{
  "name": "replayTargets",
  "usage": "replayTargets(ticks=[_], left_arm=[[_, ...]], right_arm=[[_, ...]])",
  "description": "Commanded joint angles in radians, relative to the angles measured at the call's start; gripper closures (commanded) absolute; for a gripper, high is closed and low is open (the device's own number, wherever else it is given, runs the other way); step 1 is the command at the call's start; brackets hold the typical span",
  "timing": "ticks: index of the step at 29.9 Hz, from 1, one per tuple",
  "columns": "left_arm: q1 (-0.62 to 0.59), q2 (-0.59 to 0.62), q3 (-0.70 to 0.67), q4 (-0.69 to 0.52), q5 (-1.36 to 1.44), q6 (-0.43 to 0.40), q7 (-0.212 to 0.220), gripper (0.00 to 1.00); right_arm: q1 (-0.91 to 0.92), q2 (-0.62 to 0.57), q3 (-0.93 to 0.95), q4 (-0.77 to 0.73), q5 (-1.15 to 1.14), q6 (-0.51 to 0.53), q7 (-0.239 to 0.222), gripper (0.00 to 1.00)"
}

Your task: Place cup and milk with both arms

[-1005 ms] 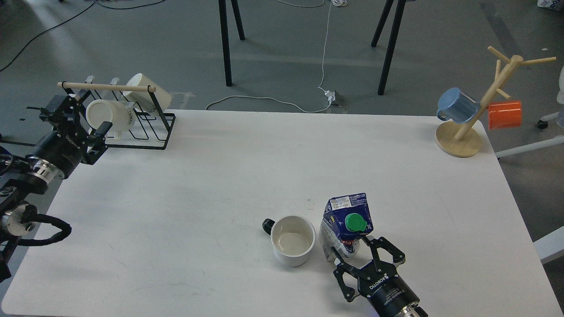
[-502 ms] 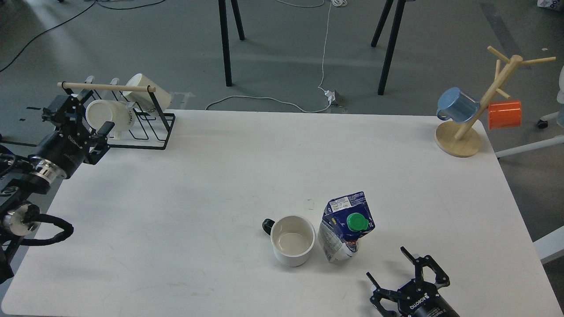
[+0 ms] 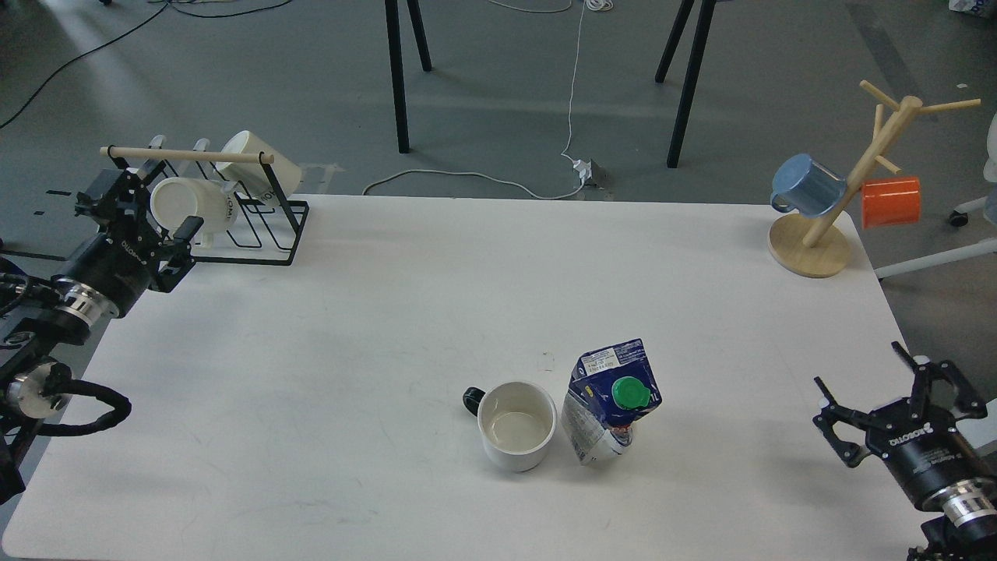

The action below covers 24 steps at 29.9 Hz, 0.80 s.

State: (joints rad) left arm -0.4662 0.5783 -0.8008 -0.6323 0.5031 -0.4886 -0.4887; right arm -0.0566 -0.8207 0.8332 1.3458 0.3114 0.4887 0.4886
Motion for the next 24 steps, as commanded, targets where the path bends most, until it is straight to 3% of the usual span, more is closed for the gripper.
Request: replayTargets(ticks=[1, 10, 24], left_arm=[[0.011, 0.000, 0.000, -0.010, 0.002, 0.000, 0.000, 0.02], [0.020, 0.002, 0.005, -0.033, 0.002, 0.000, 0.000, 0.02], [0.014, 0.014, 0.003, -0.044, 0.000, 0.000, 0.000, 0.02]], right_arm=[[0.176, -0.055, -0.046, -0.051, -0.009, 0.000, 0.000, 0.04], [0.622, 0.084, -0.368, -0.260, -0.035, 0.000, 0.000, 0.04], [0.652, 0.209, -0.382, -0.405, -0.035, 0.000, 0.000, 0.04]])
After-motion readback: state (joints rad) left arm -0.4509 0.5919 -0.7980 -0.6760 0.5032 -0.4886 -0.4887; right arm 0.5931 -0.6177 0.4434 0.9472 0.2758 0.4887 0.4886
